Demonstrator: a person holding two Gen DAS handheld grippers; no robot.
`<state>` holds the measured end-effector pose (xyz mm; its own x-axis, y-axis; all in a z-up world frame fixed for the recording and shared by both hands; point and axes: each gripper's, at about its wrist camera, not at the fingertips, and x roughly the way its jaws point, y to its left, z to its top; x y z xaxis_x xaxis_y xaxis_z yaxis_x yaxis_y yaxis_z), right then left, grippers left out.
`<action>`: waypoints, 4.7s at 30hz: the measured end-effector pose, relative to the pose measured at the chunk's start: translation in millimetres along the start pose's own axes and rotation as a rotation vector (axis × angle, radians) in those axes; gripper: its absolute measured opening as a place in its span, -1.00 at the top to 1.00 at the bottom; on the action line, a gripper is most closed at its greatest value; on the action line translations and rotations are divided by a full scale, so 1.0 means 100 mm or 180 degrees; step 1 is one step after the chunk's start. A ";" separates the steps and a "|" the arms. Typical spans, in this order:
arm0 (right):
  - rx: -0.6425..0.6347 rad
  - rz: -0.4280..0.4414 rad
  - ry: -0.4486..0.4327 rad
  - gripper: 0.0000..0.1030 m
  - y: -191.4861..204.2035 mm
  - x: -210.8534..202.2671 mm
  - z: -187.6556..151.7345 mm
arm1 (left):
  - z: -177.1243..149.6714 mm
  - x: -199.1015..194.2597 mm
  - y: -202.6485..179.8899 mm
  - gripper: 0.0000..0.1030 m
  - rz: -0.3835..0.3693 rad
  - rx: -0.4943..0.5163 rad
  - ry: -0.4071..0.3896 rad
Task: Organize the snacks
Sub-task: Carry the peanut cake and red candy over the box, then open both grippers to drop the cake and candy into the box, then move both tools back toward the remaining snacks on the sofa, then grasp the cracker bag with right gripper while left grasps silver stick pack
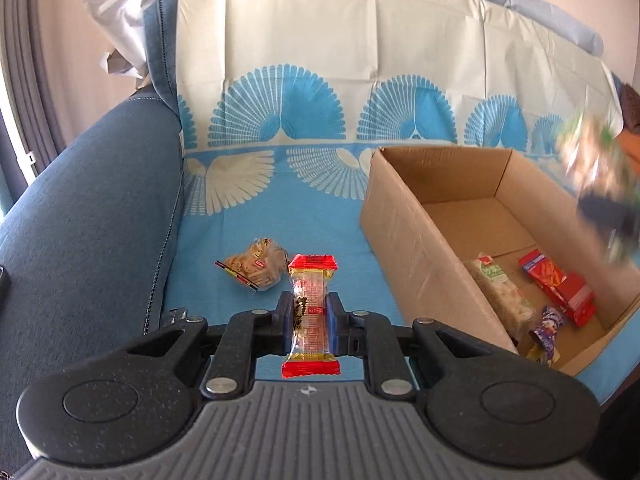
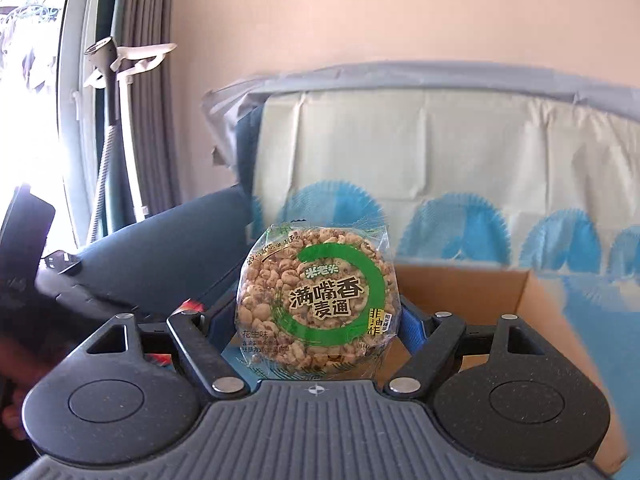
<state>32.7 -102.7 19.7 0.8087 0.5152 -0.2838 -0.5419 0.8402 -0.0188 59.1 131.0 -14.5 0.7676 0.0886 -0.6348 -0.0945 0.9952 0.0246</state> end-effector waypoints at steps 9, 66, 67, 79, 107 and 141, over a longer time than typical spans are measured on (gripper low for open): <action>0.0395 -0.0526 0.0177 -0.56 -0.85 0.25 -0.06 | 0.11 0.13 -0.06 0.65 0.0025 -0.0143 0.0044; 0.0518 -0.0953 0.0236 -0.79 -1.45 0.02 -0.21 | 0.34 0.08 -1.33 0.14 -0.0707 0.0335 -0.0994; 0.0511 -0.0956 0.0233 -0.79 -1.43 0.02 -0.20 | 0.34 0.07 -1.30 0.14 -0.0661 0.0310 -0.0990; 0.0534 -0.0784 0.0139 -0.30 -0.99 0.20 -0.10 | 0.24 0.11 -0.76 0.77 0.0006 0.0251 -0.0824; 0.0404 0.0113 0.0439 0.03 0.36 1.00 -0.15 | -0.67 1.21 0.54 0.87 0.1794 -0.0304 0.0869; 0.1249 0.0340 0.1168 -0.48 0.78 2.66 -0.55 | -0.58 0.97 0.85 0.02 0.0494 -0.0690 0.1056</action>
<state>193.0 90.1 -110.2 0.5828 0.5674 -0.5817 -0.4338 0.8226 0.3677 89.3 222.1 -118.9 0.4915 0.1834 -0.8513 -0.3511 0.9363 -0.0010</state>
